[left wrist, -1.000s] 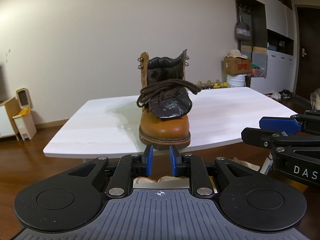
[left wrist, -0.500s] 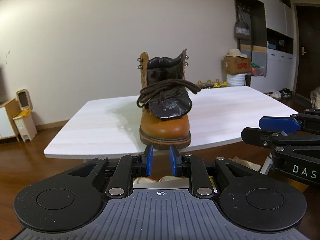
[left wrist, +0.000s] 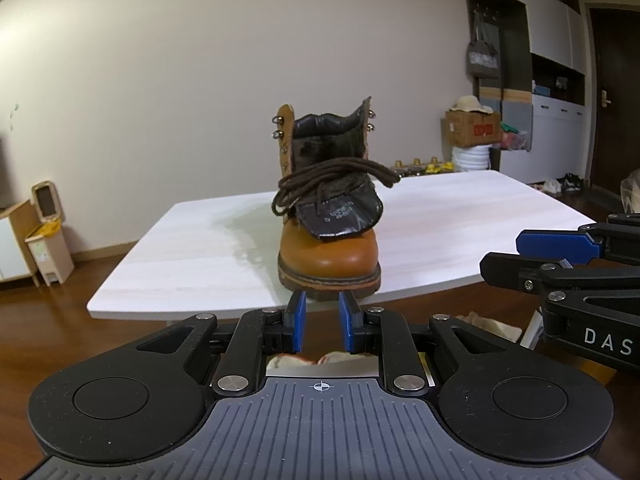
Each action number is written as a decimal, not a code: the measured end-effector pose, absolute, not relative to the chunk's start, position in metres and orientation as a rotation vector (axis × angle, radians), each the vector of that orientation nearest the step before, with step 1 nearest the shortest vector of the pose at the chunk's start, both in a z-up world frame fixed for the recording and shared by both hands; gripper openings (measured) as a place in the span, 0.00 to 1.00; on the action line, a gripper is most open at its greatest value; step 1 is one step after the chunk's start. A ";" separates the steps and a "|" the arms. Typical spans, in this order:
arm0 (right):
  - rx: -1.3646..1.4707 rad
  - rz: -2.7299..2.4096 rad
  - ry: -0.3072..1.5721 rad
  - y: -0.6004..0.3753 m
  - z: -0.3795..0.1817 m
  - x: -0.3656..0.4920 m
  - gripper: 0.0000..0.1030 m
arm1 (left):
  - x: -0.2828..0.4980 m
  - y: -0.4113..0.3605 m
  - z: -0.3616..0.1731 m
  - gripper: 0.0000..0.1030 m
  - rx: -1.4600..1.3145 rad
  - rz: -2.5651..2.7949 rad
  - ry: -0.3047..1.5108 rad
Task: Lace up shoes with both hands
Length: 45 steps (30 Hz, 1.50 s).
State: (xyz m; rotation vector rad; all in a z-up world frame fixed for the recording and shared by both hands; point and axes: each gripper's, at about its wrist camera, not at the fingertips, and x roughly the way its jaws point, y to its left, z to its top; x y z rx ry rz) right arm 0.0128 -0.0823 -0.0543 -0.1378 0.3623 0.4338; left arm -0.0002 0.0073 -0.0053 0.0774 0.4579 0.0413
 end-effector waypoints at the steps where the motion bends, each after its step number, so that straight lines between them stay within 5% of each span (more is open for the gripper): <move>1: -0.138 0.434 0.363 -0.082 -0.054 0.013 0.35 | 0.000 0.008 -0.005 0.20 0.078 0.041 0.458; 15: -0.167 0.457 0.357 -0.077 -0.050 0.017 0.35 | 0.006 0.017 0.001 0.20 0.089 0.046 0.452; 30: -0.732 0.726 0.251 -0.016 0.006 0.131 0.38 | 0.078 0.086 0.013 0.19 0.176 -0.065 0.469; 39: -0.861 0.961 0.515 0.015 -0.005 0.241 0.40 | 0.141 0.117 0.020 0.19 0.229 -0.290 0.573; 45: -0.754 1.070 0.775 0.025 0.006 0.276 0.25 | 0.153 0.108 0.032 0.19 0.226 -0.467 0.692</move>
